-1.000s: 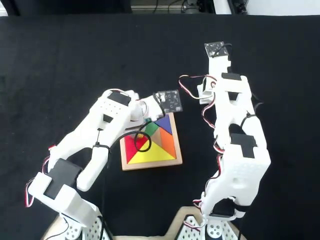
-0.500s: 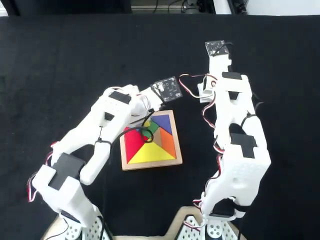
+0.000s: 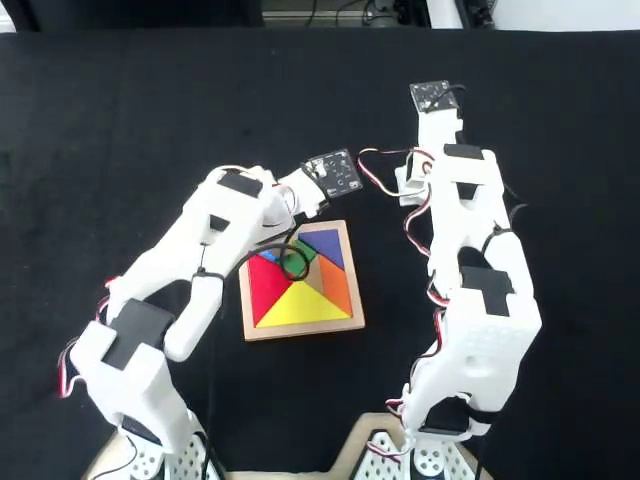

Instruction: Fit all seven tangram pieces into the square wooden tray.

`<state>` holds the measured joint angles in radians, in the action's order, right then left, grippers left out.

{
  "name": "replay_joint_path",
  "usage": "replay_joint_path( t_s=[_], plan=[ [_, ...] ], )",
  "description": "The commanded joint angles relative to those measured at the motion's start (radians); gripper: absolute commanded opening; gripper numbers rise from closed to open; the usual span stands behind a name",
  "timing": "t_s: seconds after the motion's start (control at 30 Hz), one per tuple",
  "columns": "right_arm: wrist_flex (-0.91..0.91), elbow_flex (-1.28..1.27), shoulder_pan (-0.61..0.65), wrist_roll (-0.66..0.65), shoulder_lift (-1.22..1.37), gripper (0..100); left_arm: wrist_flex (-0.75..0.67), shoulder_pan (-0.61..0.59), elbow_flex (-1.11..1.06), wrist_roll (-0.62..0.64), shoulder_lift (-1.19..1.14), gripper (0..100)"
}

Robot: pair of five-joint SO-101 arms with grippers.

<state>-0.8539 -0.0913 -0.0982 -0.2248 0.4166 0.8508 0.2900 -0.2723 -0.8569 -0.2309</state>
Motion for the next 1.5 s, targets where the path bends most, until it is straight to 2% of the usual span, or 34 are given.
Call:
replay_joint_path(
  t_s=[0.0,0.47,0.7,0.83,0.93,1.03,1.13,1.23,1.33,1.4,1.47],
  plan=[
    [0.005,0.053,-0.006,0.008,-0.056,1.1,0.109,-0.031,0.094,0.003,0.009,26],
    [0.005,0.053,-0.006,0.008,-0.056,1.1,0.132,-0.065,0.102,0.003,0.021,26],
    [0.005,0.053,-0.006,0.008,-0.056,1.1,0.192,-0.142,0.094,0.003,0.163,26],
    [0.005,0.053,-0.006,0.008,-0.056,1.1,0.301,-0.197,0.085,0.014,0.292,26],
    [0.005,0.053,-0.006,0.008,-0.056,1.1,0.353,-0.232,0.105,0.127,0.479,26],
    [0.006,0.054,-0.006,0.008,-0.056,1.1,0.315,-0.305,0.134,0.276,0.647,26],
    [0.02,0.047,-0.006,0.015,-0.056,1.1,0.278,-0.39,0.134,0.439,0.703,26],
    [-0.04,0.053,0.014,0.009,-0.062,1.1,0.413,-0.475,0.105,0.612,0.694,26],
    [-0.218,0.067,0.057,0.006,-0.09,1.1,0.549,-0.446,-0.028,0.621,0.69,26],
    [-0.327,0.061,0.077,-0.006,-0.122,1.1,0.54,-0.43,-0.148,0.623,0.723,26],
    [-0.402,0.045,0.094,-0.057,-0.168,1.1,0.463,-0.464,-0.269,0.623,0.793,26]
  ],
)
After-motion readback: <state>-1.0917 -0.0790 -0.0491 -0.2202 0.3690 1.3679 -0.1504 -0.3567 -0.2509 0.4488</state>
